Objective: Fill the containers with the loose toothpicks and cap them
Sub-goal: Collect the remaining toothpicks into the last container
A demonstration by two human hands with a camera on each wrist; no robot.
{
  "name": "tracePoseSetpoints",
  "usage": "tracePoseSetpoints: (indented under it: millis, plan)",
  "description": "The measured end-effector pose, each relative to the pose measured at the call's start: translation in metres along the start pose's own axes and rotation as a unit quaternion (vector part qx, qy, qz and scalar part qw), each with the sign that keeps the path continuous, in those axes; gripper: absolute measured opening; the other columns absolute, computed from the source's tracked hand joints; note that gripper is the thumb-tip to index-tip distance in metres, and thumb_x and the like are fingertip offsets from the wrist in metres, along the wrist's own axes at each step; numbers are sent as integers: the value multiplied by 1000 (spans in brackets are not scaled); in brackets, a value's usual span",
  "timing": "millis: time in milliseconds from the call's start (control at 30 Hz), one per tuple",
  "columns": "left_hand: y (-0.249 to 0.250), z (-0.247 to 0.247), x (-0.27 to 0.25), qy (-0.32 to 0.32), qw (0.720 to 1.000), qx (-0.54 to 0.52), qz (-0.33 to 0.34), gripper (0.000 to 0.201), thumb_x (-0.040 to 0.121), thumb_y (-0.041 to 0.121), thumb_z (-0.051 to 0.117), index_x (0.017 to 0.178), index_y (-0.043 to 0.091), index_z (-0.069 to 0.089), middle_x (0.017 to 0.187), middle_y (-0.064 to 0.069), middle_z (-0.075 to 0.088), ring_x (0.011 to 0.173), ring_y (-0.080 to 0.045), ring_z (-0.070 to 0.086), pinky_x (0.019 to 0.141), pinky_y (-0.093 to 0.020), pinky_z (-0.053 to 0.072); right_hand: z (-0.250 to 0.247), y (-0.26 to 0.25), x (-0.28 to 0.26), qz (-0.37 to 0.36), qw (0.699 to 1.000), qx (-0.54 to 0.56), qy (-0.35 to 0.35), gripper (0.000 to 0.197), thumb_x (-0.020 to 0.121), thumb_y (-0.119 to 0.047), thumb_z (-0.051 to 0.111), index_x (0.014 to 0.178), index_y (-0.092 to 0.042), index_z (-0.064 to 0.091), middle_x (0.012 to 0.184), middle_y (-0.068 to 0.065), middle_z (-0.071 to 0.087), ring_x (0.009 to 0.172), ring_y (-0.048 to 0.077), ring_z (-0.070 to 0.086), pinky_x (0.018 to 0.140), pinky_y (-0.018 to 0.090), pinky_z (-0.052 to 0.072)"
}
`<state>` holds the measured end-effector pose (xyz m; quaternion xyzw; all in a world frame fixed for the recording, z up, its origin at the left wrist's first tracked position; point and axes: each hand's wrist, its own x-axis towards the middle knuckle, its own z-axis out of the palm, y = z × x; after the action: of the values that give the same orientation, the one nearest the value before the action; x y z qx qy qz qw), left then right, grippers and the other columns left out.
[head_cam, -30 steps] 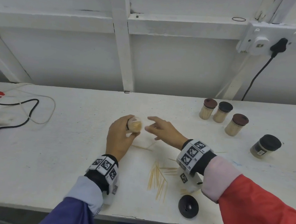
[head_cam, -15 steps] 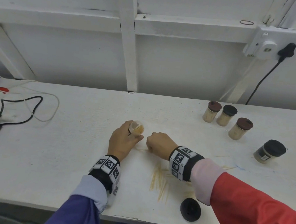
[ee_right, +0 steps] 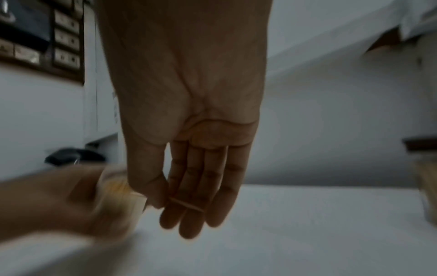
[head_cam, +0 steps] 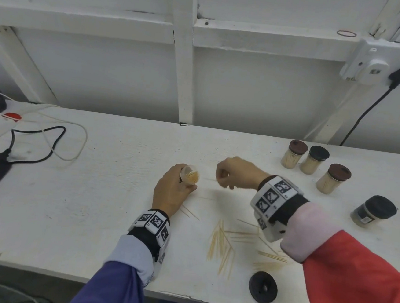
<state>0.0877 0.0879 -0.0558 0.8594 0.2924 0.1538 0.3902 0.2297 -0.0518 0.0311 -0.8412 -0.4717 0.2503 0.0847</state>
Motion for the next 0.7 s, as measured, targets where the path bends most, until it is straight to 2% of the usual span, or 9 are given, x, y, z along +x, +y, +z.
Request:
tracePoseSetpoints:
  millis: [67, 133, 267, 333, 400, 500, 533, 600, 700]
  plan:
    - [2, 0, -1, -12, 1000, 2, 1, 43, 80, 29, 75, 119, 28, 56, 113, 11, 63, 101, -14, 59, 86, -31, 46, -14, -4, 0, -14, 999, -15, 46, 9, 87, -14, 58, 82, -20, 61, 77, -10, 64, 69, 11, 61, 61, 25, 41]
    - [5, 1, -2, -27, 1000, 2, 10, 46, 79, 28, 76, 121, 27, 55, 113, 12, 63, 101, -13, 59, 84, -28, 44, -18, -13, 4, -31, 994, -61, 81, 8, 88, -15, 57, 84, -21, 61, 88, -6, 64, 79, 15, 58, 65, 26, 39]
    - [9, 3, -3, -42, 999, -13, 11, 40, 79, 33, 75, 114, 34, 54, 105, 18, 63, 97, -9, 59, 80, -27, 45, -2, -35, 17, -79, 982, -133, 109, 13, 92, -17, 57, 95, -17, 69, 98, 3, 66, 87, 23, 61, 68, 29, 40]
    - [8, 0, -3, -41, 999, -8, 7, 36, 80, 38, 74, 108, 37, 51, 96, 20, 63, 92, -9, 60, 79, -31, 47, 3, -42, 22, -105, 983, -97, 115, 15, 91, -20, 59, 99, -17, 71, 100, 4, 67, 89, 22, 60, 69, 30, 41]
    - [7, -6, -3, -26, 1000, -11, 4, 35, 80, 42, 73, 106, 38, 49, 90, 22, 60, 88, -7, 59, 75, -30, 46, 1, -45, 22, -121, 980, -17, 155, 15, 92, -25, 62, 102, -20, 71, 99, -3, 69, 87, 15, 59, 73, 31, 46]
    - [0, -20, -4, 12, 1000, -21, -11, 35, 82, 47, 72, 107, 37, 51, 91, 22, 60, 86, -6, 58, 71, -28, 41, 2, -42, 23, -63, 968, 62, 236, 20, 95, -32, 58, 109, -22, 67, 100, -7, 68, 89, 14, 59, 77, 31, 46]
    - [-3, -25, -4, 25, 999, -21, -17, 36, 82, 46, 72, 108, 35, 51, 92, 20, 61, 87, -10, 58, 72, -29, 41, 5, -39, 24, -33, 972, 53, 225, 21, 95, -31, 58, 111, -21, 66, 102, -4, 68, 93, 16, 60, 77, 30, 44]
    - [-10, -33, -3, 44, 998, -12, -31, 37, 82, 43, 73, 111, 30, 52, 95, 14, 62, 89, -15, 58, 75, -31, 42, 16, -37, 28, 6, 991, -21, 135, 24, 92, -31, 61, 112, -20, 65, 109, 1, 67, 100, 22, 61, 79, 29, 44]
    - [-19, -40, -2, 52, 998, 5, -44, 39, 81, 40, 73, 113, 29, 54, 99, 11, 64, 92, -18, 60, 78, -33, 45, 42, -50, 26, 15, 994, -106, 13, 42, 89, -42, 65, 116, -10, 62, 116, 7, 61, 105, 28, 60, 85, 35, 49]
